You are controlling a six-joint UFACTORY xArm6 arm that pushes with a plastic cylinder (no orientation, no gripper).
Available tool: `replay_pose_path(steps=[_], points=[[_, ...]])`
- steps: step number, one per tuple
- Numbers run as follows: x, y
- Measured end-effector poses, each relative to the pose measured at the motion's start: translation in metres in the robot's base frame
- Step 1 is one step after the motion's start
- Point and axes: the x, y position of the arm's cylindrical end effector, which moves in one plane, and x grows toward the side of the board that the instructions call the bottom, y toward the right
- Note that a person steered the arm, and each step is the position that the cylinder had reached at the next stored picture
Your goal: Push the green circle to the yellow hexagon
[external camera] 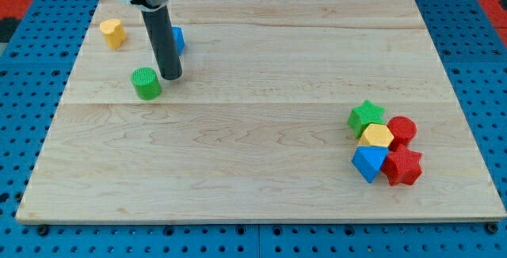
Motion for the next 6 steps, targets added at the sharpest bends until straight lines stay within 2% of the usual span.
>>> replay_pose_path(steps=[1,2,3,4,5,6], points=[[-0.003,-0.061],[0.023,0.006],[0.052,0.036],[0.001,0.014],[-0.004,-0.045],[0.032,-0.03]])
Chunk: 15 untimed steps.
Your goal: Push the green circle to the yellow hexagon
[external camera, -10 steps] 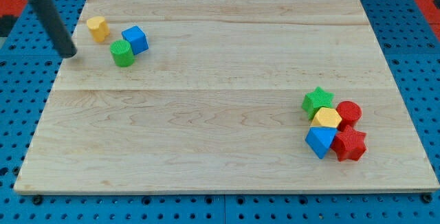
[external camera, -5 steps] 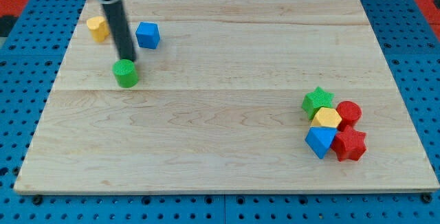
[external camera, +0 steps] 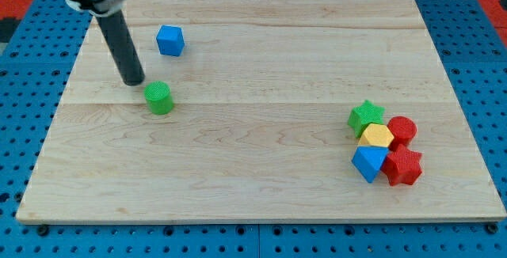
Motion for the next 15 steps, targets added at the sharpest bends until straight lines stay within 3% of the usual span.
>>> replay_pose_path(steps=[1,2,3,4,5,6,7,9,10,11,13,14,15], points=[[0.015,0.102],[-0.013,0.053],[-0.012,-0.015],[0.039,0.009],[0.04,0.102],[0.048,0.054],[0.06,0.068],[0.078,0.223],[0.082,0.197],[0.122,0.143],[0.102,0.256],[0.115,0.169],[0.08,0.057]])
